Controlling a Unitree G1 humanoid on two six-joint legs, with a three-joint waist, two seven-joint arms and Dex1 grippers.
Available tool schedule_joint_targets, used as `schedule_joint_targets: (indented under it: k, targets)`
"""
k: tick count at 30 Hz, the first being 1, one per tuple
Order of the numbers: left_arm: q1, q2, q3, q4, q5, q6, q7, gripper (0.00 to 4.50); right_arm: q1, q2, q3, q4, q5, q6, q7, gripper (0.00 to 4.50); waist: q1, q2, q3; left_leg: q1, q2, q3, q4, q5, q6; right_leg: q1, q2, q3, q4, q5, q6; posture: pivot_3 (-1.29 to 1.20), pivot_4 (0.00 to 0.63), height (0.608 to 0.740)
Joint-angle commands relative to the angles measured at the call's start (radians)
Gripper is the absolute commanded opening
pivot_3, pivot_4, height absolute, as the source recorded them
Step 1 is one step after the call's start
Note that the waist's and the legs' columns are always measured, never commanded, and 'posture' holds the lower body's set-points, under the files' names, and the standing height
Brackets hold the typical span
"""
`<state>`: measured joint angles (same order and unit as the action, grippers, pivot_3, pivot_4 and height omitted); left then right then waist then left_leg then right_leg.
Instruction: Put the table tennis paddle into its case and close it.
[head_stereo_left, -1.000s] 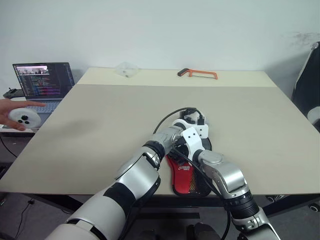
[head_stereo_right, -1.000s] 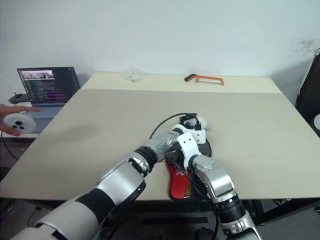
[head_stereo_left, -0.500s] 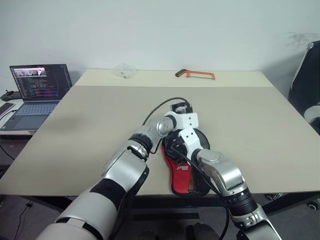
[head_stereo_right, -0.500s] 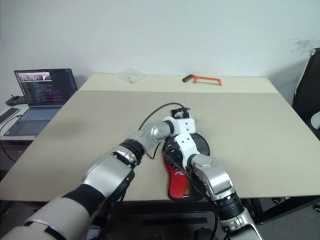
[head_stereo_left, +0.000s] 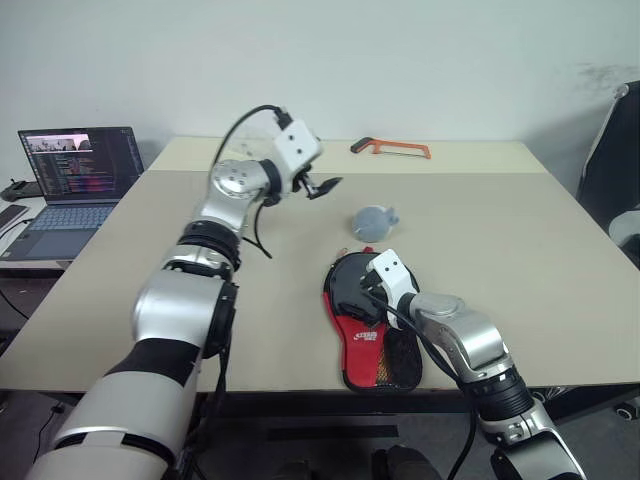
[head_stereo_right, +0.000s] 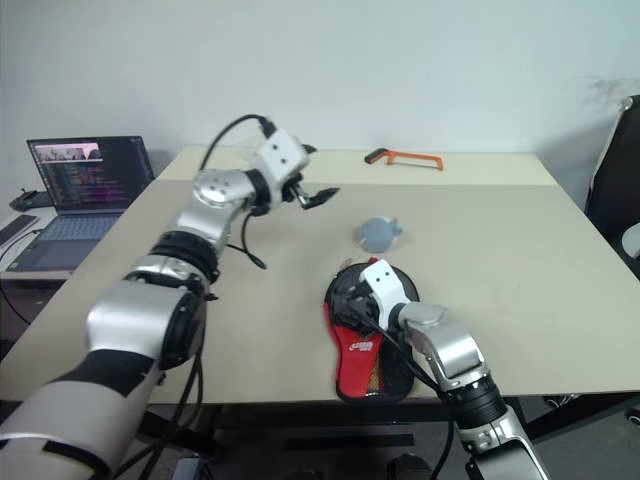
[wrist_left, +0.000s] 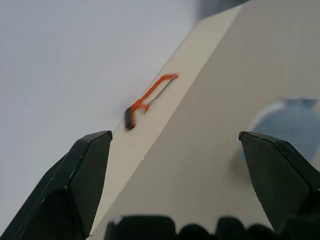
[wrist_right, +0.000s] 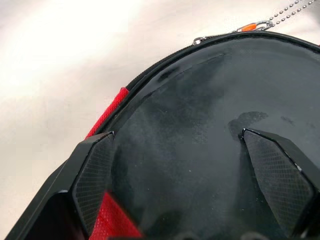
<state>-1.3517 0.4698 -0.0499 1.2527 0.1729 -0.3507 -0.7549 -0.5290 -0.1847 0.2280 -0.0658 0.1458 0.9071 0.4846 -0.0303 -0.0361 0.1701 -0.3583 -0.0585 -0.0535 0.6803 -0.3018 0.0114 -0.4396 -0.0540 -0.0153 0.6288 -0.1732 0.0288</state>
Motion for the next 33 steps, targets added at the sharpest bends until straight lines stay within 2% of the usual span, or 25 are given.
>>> schedule_joint_targets:
  k: [1,3,7,11,14,19,22,27,33]
  targets:
    - [0.053,0.059,0.056,-0.089,-0.097,0.079,-0.175,4.43,0.015,-0.033,-0.045,-0.024,0.054,0.060,0.036,4.50,0.000,0.000,0.000,0.000,0.000,0.000,0.000,0.000,0.000,0.000,0.000,0.000,0.000,0.000,0.000,0.00,0.150,0.740]
    - [0.111,0.071,0.079,-0.168,-0.168,0.161,-0.308,4.43,0.003,-0.047,-0.093,-0.079,0.110,0.091,0.063,4.50,0.003,0.000,0.000,-0.002,0.000,-0.001,0.000,0.000,0.000,-0.001,0.000,-0.001,0.000,0.001,-0.001,0.00,0.150,0.740]
    - [0.246,0.070,0.085,-0.404,-0.268,0.320,-0.448,4.43,-0.035,-0.098,-0.171,-0.175,0.205,0.164,0.110,4.50,0.004,0.001,0.003,-0.007,-0.001,-0.003,0.001,0.000,0.000,-0.004,0.000,-0.001,-0.001,0.001,-0.002,0.00,0.150,0.740]
    - [0.348,0.045,0.069,-0.583,-0.302,0.442,-0.432,4.43,-0.094,-0.176,-0.265,-0.228,0.302,0.219,0.159,4.50,0.003,0.001,0.004,-0.008,0.000,-0.003,0.001,0.000,0.000,-0.006,0.000,0.001,-0.001,0.001,-0.002,0.00,0.150,0.740]
    - [0.402,-0.014,0.051,-0.682,-0.322,0.531,-0.386,4.43,-0.161,-0.217,-0.334,-0.164,0.328,0.219,0.149,4.50,0.004,0.001,0.004,-0.008,0.000,-0.002,0.000,0.000,0.000,-0.006,-0.001,0.002,-0.001,0.001,-0.002,0.00,0.150,0.740]
    - [0.498,-0.103,0.000,-0.754,-0.305,0.587,-0.318,4.43,-0.286,-0.236,-0.368,0.086,0.264,0.098,0.080,4.50,0.002,0.001,0.004,-0.005,0.001,-0.002,0.000,0.000,0.000,-0.003,-0.001,0.002,0.000,0.001,-0.003,0.00,0.150,0.740]
    - [0.542,-0.154,-0.031,-0.755,-0.286,0.594,-0.267,4.43,-0.370,-0.228,-0.347,0.275,0.218,-0.018,0.065,4.50,-0.001,0.001,0.004,-0.005,0.001,0.000,0.000,0.000,0.000,-0.004,-0.001,0.004,0.000,0.001,-0.003,0.00,0.150,0.740]
    - [0.597,-0.235,-0.077,-0.742,-0.265,0.611,-0.174,4.43,-0.507,-0.170,-0.323,0.628,0.131,-0.250,0.035,4.50,-0.002,0.001,0.004,-0.005,0.002,0.001,0.000,0.000,0.000,-0.005,-0.001,0.004,0.000,0.002,-0.004,0.00,0.150,0.740]
    - [0.679,-0.307,-0.133,-0.796,-0.243,0.657,-0.096,4.43,-0.668,-0.071,-0.371,1.090,0.079,-0.549,-0.084,4.50,0.000,0.002,0.004,-0.006,0.002,0.001,-0.001,0.000,0.000,-0.005,-0.001,0.005,-0.001,0.003,-0.005,0.00,0.150,0.740]
